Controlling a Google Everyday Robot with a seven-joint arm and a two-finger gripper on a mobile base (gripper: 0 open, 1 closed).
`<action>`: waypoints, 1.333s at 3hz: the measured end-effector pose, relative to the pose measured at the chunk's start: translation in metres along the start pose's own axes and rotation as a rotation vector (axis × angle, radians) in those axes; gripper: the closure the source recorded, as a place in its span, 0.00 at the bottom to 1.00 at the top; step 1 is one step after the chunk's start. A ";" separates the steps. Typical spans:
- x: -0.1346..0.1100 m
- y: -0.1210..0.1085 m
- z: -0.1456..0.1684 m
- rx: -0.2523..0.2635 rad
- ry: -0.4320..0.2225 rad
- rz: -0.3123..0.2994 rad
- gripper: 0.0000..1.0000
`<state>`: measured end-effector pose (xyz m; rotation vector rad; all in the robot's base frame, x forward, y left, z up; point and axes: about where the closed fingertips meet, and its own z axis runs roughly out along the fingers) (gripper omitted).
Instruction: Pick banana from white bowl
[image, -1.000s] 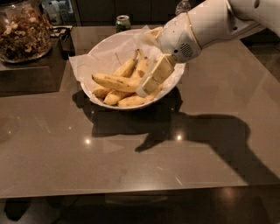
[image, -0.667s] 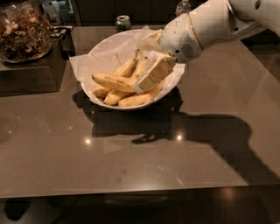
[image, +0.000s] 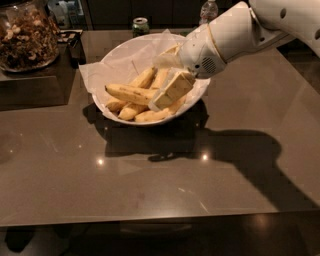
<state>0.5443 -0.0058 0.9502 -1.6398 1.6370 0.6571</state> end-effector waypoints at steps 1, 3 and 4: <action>0.015 0.000 0.016 -0.029 0.023 0.031 0.20; 0.030 -0.006 0.033 -0.046 0.045 0.056 0.24; 0.032 -0.007 0.034 -0.043 0.045 0.059 0.43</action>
Offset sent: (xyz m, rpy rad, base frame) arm 0.0168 0.0050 -0.0516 -0.0510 0.0892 -0.0066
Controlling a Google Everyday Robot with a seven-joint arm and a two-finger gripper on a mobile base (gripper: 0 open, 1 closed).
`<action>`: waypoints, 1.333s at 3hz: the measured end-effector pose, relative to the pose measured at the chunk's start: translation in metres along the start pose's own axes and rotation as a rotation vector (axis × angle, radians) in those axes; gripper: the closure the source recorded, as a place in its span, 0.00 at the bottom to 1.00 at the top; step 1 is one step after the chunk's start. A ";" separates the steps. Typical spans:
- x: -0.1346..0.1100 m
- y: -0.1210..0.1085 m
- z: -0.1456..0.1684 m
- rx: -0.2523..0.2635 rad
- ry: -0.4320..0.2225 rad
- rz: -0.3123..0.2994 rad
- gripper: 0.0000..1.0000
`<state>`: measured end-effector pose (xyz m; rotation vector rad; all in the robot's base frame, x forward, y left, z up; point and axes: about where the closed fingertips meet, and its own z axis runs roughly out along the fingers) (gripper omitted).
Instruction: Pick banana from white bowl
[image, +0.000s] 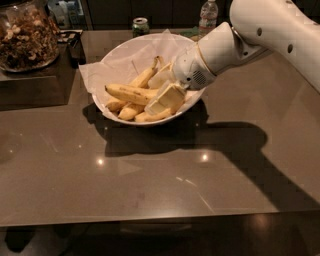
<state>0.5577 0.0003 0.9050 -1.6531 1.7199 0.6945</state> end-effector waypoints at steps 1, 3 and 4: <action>0.002 -0.001 0.000 0.008 -0.001 0.004 0.66; 0.006 -0.001 -0.004 0.031 -0.005 0.010 1.00; -0.006 0.002 -0.024 0.055 -0.076 -0.020 1.00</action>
Offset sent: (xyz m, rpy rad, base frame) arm 0.0021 -0.0125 -0.0026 0.0041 -0.0133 -0.0454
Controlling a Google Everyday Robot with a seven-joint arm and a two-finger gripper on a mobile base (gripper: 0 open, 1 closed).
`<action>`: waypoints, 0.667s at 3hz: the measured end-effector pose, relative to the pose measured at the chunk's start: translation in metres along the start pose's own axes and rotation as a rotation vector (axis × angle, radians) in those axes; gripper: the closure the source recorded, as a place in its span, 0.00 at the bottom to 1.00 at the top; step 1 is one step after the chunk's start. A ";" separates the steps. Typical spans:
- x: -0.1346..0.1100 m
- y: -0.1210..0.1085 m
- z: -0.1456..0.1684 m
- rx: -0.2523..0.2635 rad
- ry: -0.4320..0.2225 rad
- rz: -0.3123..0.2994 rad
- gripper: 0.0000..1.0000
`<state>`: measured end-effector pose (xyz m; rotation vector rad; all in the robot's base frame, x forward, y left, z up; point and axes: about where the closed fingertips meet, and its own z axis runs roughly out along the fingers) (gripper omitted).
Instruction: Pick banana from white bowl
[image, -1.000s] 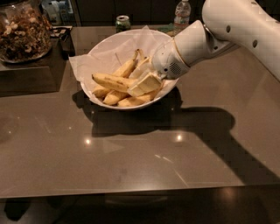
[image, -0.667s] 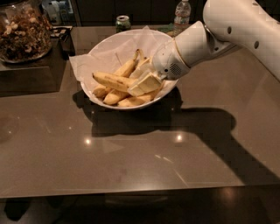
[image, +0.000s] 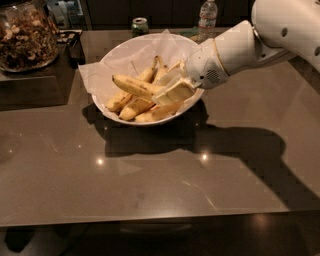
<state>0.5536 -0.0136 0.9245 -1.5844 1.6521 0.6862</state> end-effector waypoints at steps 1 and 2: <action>-0.023 0.010 -0.032 0.035 -0.064 -0.064 1.00; -0.037 0.030 -0.061 0.042 -0.115 -0.101 1.00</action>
Offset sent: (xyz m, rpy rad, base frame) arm -0.0712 -0.0475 0.0953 0.1608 -0.1605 0.0563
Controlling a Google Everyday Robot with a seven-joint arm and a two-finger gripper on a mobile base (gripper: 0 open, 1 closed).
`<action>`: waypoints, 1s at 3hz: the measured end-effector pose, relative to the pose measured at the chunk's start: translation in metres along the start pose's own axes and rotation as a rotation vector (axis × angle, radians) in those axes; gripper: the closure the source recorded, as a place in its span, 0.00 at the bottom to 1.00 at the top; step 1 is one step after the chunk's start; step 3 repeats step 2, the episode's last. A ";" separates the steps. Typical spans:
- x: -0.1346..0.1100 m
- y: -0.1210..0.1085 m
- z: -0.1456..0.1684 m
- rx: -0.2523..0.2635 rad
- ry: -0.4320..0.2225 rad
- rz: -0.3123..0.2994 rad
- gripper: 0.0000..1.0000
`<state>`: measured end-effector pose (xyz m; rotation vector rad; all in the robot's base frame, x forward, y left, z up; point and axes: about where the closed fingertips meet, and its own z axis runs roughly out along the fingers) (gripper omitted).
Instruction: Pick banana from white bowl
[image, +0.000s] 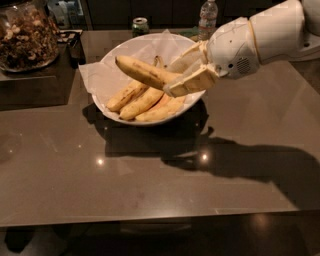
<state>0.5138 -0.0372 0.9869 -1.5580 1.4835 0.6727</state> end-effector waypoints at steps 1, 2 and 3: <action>-0.007 0.028 -0.027 0.008 -0.086 0.000 1.00; -0.007 0.056 -0.052 0.015 -0.149 0.020 1.00; -0.007 0.056 -0.052 0.015 -0.149 0.020 1.00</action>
Offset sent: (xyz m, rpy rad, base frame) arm -0.1000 -0.0688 0.0233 0.2353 0.0156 -0.0038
